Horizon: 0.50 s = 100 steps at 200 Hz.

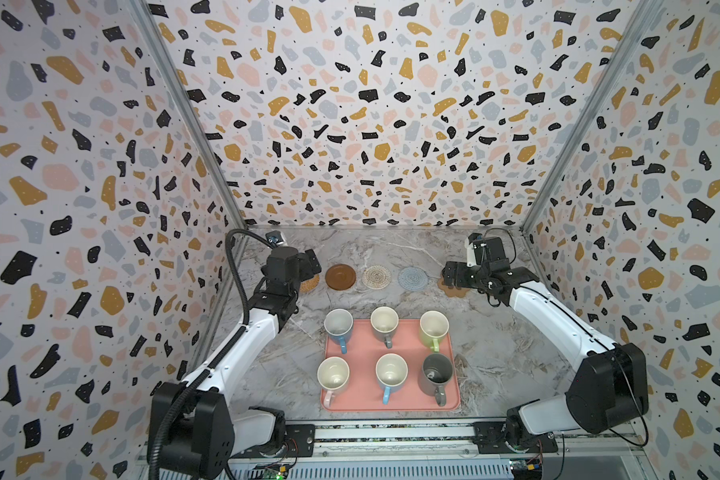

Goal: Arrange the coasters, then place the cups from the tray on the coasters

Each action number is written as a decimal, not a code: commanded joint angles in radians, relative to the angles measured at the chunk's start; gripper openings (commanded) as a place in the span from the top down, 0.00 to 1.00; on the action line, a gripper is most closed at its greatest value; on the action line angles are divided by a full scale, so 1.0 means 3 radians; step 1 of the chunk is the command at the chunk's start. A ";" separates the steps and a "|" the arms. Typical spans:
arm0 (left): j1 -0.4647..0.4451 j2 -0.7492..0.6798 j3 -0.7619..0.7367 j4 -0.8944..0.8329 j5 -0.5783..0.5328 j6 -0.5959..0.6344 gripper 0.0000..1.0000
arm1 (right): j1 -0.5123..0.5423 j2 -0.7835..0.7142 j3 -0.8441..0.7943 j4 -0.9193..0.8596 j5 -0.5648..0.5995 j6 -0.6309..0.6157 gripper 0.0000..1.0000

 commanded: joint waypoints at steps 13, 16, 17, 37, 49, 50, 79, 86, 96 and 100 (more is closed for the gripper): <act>0.0024 -0.0172 -0.0122 0.0221 0.0314 0.0054 0.01 | 0.0110 -0.0026 0.0128 -0.0227 -0.0063 -0.0006 0.01; 0.0024 -0.0187 -0.0127 0.0225 0.0355 0.0042 0.00 | 0.0110 -0.0016 0.0139 -0.0248 -0.0072 -0.0008 0.01; 0.0024 -0.0193 -0.0128 0.0231 0.0364 0.0037 0.00 | 0.0110 -0.0009 0.0150 -0.0255 -0.0073 -0.0008 0.01; 0.0025 -0.0245 -0.0144 0.0229 0.0494 -0.0121 0.01 | 0.0114 0.0127 0.0432 -0.0523 -0.0134 -0.0026 0.01; 0.0022 -0.0240 -0.0063 0.0069 0.0521 -0.0196 0.00 | 0.0118 0.0206 0.0628 -0.0713 -0.0168 -0.0040 0.01; 0.0023 -0.0241 -0.0055 0.0053 0.0521 -0.0210 0.00 | 0.0116 0.0212 0.0642 -0.0728 -0.0172 -0.0042 0.01; 0.0009 -0.0281 0.0090 -0.0288 0.0522 -0.0250 0.00 | 0.0137 0.0303 0.0762 -0.0870 -0.0310 -0.0069 0.01; 0.0009 -0.0303 0.0079 -0.0335 0.0491 -0.0215 0.00 | 0.0144 0.0302 0.0728 -0.0862 -0.0306 -0.0079 0.01; 0.0009 -0.0346 0.0033 -0.0390 0.0442 -0.0194 0.00 | 0.0165 0.0279 0.0646 -0.0820 -0.0301 -0.0092 0.01; 0.0009 -0.0361 0.0000 -0.0384 0.0435 -0.0180 0.00 | 0.0182 0.0261 0.0594 -0.0784 -0.0297 -0.0108 0.00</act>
